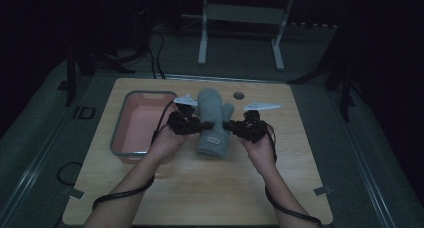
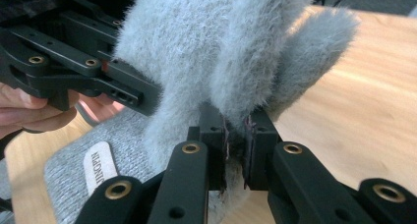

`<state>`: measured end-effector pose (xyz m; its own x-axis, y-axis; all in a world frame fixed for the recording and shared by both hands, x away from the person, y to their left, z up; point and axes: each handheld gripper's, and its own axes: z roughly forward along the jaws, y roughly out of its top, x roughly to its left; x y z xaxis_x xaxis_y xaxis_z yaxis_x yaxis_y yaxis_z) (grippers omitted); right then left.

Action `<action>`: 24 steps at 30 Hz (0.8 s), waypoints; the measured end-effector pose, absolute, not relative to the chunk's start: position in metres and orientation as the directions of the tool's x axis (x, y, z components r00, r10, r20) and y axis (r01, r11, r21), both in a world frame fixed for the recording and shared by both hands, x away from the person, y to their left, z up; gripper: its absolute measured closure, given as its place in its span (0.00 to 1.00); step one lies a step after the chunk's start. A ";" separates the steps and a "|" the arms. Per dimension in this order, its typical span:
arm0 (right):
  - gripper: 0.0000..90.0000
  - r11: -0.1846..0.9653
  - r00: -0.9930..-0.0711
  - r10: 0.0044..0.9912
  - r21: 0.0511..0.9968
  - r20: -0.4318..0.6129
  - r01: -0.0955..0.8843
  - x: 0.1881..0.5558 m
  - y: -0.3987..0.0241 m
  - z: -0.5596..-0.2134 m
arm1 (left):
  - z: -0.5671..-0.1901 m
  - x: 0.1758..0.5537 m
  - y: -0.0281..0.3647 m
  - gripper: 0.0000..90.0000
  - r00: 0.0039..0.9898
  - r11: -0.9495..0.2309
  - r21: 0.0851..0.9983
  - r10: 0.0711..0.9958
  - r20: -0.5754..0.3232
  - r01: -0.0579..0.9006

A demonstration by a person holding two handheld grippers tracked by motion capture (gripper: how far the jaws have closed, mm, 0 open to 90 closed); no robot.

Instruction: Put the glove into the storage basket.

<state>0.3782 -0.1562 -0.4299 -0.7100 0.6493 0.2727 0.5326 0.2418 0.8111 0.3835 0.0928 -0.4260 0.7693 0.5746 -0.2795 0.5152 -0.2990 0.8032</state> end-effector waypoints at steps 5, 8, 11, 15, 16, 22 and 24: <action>0.91 0.254 -0.737 0.620 0.820 0.268 0.512 0.387 -0.128 -0.414 | -0.409 0.387 0.124 0.85 0.764 -0.305 0.806 0.591 -0.257 0.507; 0.91 0.257 -0.752 0.599 0.824 0.274 0.505 0.392 -0.108 -0.407 | -0.401 0.387 0.145 0.85 0.756 -0.303 0.806 0.605 -0.250 0.509; 0.91 0.266 -0.769 0.578 0.828 0.273 0.494 0.396 -0.086 -0.402 | -0.394 0.386 0.167 0.85 0.741 -0.296 0.806 0.626 -0.242 0.513; 0.91 0.273 -0.791 0.546 0.833 0.277 0.480 0.402 -0.054 -0.395 | -0.388 0.382 0.200 0.85 0.718 -0.272 0.810 0.652 -0.242 0.520; 0.91 0.279 -0.795 0.542 0.834 0.271 0.475 0.403 -0.046 -0.394 | -0.388 0.382 0.208 0.85 0.712 -0.268 0.810 0.660 -0.241 0.522; 0.91 0.309 -0.810 0.517 0.822 0.277 0.478 0.414 0.001 -0.403 | -0.403 0.385 0.248 0.85 0.660 -0.238 0.787 0.703 -0.265 0.569; 0.91 0.327 -0.810 0.515 0.809 0.280 0.488 0.419 0.013 -0.413 | -0.415 0.386 0.257 0.85 0.639 -0.227 0.772 0.716 -0.281 0.594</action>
<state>0.4188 0.0133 -0.4131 -0.8100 0.5153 0.2799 0.4877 0.3269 0.8095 0.3865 0.2566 -0.4152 0.6393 0.7159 -0.2807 0.5935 -0.2273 0.7721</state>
